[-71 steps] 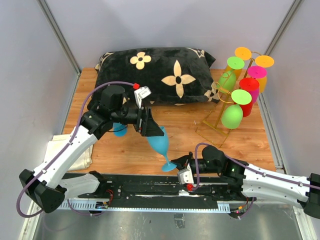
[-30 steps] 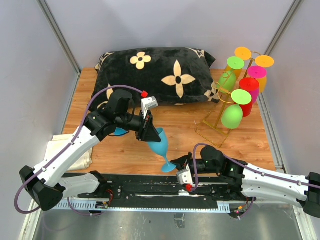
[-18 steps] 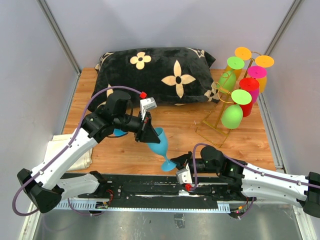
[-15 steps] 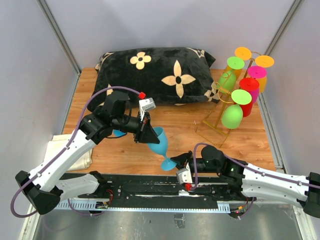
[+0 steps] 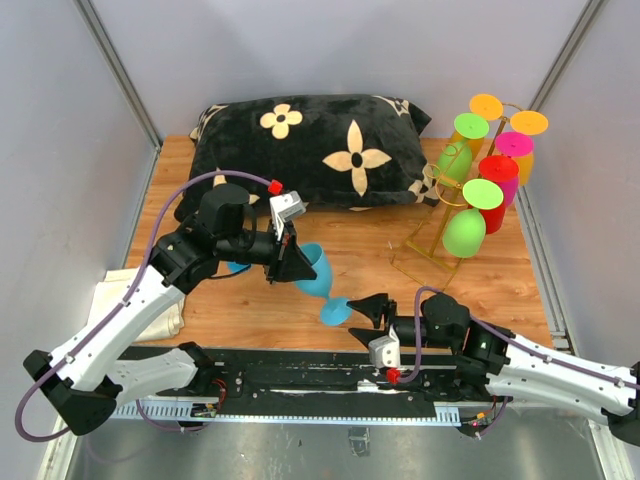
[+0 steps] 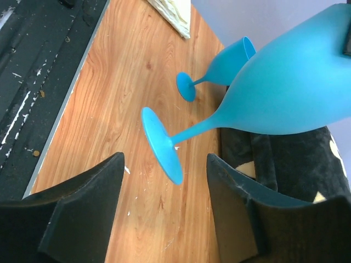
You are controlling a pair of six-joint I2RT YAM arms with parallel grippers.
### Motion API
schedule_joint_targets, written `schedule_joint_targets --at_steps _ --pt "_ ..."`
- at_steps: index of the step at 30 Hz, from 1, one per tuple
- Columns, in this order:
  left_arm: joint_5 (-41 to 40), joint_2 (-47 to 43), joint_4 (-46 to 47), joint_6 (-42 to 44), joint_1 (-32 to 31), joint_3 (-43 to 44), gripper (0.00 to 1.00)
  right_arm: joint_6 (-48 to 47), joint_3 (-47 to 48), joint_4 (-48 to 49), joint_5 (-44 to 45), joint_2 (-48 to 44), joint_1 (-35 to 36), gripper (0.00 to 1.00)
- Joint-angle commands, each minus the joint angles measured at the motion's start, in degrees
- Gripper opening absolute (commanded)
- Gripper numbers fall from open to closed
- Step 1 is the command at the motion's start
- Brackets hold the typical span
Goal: Take the wine glass off the wine glass rack
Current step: Place the wine glass at the center of the board.
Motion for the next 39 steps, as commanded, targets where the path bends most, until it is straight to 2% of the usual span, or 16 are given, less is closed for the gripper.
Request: schedule_joint_targets --at_steps 1,5,8,15,20,24,30,33,39 --pt "-5.09 -1.35 1.06 -0.12 -0.2 2.44 0.01 0.68 -1.32 0.58 1.06 -1.85 0.49 0.63" --pt "-10.12 -2.02 1.13 -0.65 -0.28 2.57 0.0 1.25 -1.3 0.67 2.53 -1.49 0.51 0.7" --pt "-15.52 -2.46 1.41 -0.64 -0.2 2.28 0.0 2.23 -1.12 1.03 3.43 -0.92 0.49 0.79" --pt "-21.77 -2.11 0.69 0.01 -0.24 1.96 0.0 5.0 -0.63 3.39 3.06 -0.34 0.49 1.0" --pt "-27.21 -2.03 1.92 -0.59 -0.27 1.43 0.01 5.25 -1.06 4.41 3.16 -0.29 0.49 0.98" --pt "-35.45 -1.02 3.56 -1.93 -0.2 0.38 0.0 5.25 -0.82 4.4 3.77 -0.14 0.49 0.99" --pt "-45.79 6.18 3.4 -3.35 -0.22 1.44 0.01 7.58 -0.32 4.13 3.29 0.02 0.49 0.99" --pt "-48.34 10.28 5.13 -3.77 -0.2 1.28 0.01 11.63 0.38 3.6 3.77 -0.7 0.49 0.98" --pt "-56.12 16.63 3.71 -4.12 -0.2 2.3 0.0 12.36 0.4 1.55 1.67 -4.14 0.49 0.99"
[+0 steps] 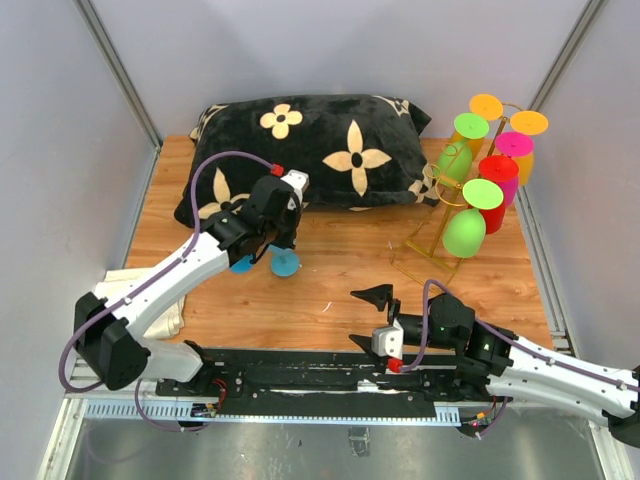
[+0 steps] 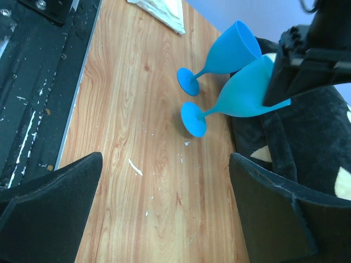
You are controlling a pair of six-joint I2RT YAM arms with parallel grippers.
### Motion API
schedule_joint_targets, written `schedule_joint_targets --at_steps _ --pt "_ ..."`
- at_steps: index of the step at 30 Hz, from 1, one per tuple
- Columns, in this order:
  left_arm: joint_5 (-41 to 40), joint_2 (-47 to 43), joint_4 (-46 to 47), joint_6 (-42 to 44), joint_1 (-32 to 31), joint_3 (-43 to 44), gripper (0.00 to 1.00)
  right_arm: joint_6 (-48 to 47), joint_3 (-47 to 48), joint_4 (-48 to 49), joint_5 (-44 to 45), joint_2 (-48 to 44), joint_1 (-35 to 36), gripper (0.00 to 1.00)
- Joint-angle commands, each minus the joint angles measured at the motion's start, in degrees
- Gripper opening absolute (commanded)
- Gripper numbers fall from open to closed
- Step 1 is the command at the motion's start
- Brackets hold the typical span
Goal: Take the wine glass off the wine glass rack
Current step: Place the wine glass at the center of the board.
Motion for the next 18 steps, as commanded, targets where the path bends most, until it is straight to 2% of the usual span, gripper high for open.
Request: schedule_joint_targets --at_steps 1,9,15,18 --pt "-7.64 1.43 3.17 0.15 -0.17 0.33 0.0 2.27 0.61 -0.21 -1.8 -3.0 0.49 0.99" --pt "-13.83 5.72 10.48 -3.17 0.31 -1.4 0.01 2.23 0.31 -0.02 -3.03 -3.71 0.49 0.98" --pt "-14.4 8.43 9.18 -4.34 0.7 -0.96 0.01 2.36 0.85 -0.32 -4.62 -2.93 0.49 0.99" --pt "-16.66 7.26 9.74 -5.21 0.83 -3.48 0.01 2.19 0.65 -0.63 -4.46 -2.9 0.49 0.98"
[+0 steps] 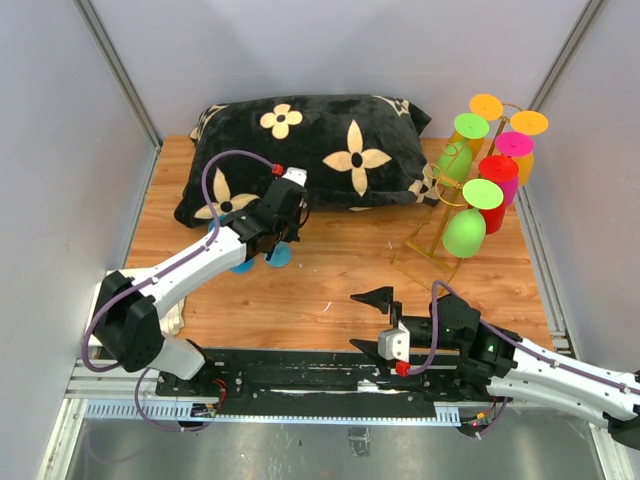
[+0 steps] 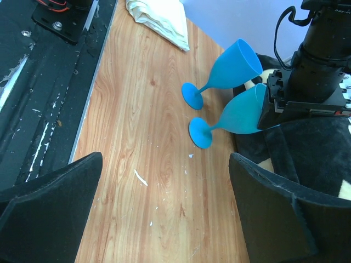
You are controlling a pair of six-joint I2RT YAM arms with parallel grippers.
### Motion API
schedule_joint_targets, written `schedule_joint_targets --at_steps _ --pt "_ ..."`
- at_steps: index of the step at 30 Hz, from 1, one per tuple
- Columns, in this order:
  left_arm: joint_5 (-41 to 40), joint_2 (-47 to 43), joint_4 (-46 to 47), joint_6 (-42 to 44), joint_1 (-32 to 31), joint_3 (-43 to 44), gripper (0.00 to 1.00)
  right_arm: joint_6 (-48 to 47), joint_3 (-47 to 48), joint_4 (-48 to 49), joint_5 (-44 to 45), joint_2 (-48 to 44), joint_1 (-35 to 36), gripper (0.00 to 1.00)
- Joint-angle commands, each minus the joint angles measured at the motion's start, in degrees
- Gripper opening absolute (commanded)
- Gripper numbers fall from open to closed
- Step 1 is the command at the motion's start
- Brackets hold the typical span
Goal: Take the wine glass off the wine glass rack
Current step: Place the wine glass at the center of the board, then pick up the wine glass from the wine rack.
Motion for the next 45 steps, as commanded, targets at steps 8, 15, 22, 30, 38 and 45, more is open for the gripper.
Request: schedule_joint_targets --at_steps 8,15,22,30,38,45 --pt "-4.54 -3.36 3.32 -2.44 2.59 -5.48 0.05 0.15 0.36 0.17 -0.42 0.18 0.48 0.99" --pt "-4.48 -4.55 3.09 -1.77 3.04 -5.21 0.22 4.06 1.3 1.53 -0.12 0.22 0.47 0.99" --pt "-0.11 -8.07 2.47 -0.31 3.04 -3.04 0.61 21.83 7.1 3.74 9.63 1.52 0.47 0.98" --pt "0.37 -18.66 3.96 0.29 3.04 -2.77 1.0 40.0 44.04 -27.77 24.15 21.34 0.56 0.98" --pt "3.92 -24.48 1.68 -2.45 3.01 -2.85 1.0 22.74 76.97 -39.69 68.47 41.32 -0.05 0.98" --pt "5.16 -28.64 0.86 -4.59 3.04 -4.94 1.0 24.75 90.77 -49.3 66.0 48.57 -15.63 0.98"
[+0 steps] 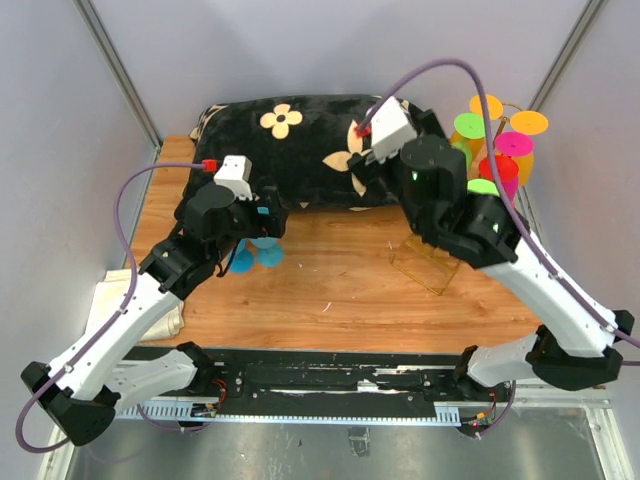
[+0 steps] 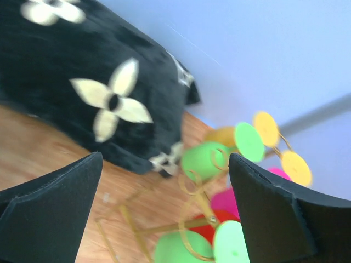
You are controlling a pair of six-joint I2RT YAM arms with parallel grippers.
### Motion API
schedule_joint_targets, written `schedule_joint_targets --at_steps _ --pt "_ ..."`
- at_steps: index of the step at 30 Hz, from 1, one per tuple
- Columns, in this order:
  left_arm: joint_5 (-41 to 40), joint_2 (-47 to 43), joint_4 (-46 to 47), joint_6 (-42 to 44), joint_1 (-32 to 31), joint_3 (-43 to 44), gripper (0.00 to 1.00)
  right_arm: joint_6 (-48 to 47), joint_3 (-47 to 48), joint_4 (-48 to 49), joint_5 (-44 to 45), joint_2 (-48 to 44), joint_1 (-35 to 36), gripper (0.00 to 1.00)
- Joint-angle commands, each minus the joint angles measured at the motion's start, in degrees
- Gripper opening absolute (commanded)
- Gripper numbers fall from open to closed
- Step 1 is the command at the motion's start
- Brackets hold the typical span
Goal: Take the wine glass off the wine glass rack
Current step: Pick up the wine glass from the wine rack.
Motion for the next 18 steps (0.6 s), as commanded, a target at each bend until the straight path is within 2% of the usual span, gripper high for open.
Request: schedule_joint_targets --at_steps 1,2,6,9,11,18 --pt "1.32 -2.95 -0.39 -1.81 0.33 -1.1 1.0 2.75 6.21 -10.02 0.04 -0.12 -12.0 0.98" --pt "1.38 -3.35 -0.56 -1.85 0.33 -1.1 1.0 3.96 6.22 -10.18 -2.92 -1.37 -14.8 0.98" --pt "1.5 -4.24 -1.04 -2.49 0.33 -1.0 1.0 14.53 7.37 -15.8 -15.83 -4.7 -33.65 1.0" --pt "2.05 -4.99 -0.75 -3.29 0.33 -1.46 1.0 21.22 1.94 -17.4 -29.61 -8.75 -44.63 1.0" --pt "2.43 -5.43 -0.45 -3.61 0.33 -1.89 1.0 24.3 -3.13 -16.94 -33.13 -12.11 -47.5 0.99" --pt "2.84 -6.37 -1.41 -4.34 0.32 -2.69 1.0 31.62 -12.99 -14.36 -30.89 -21.66 -52.39 0.96"
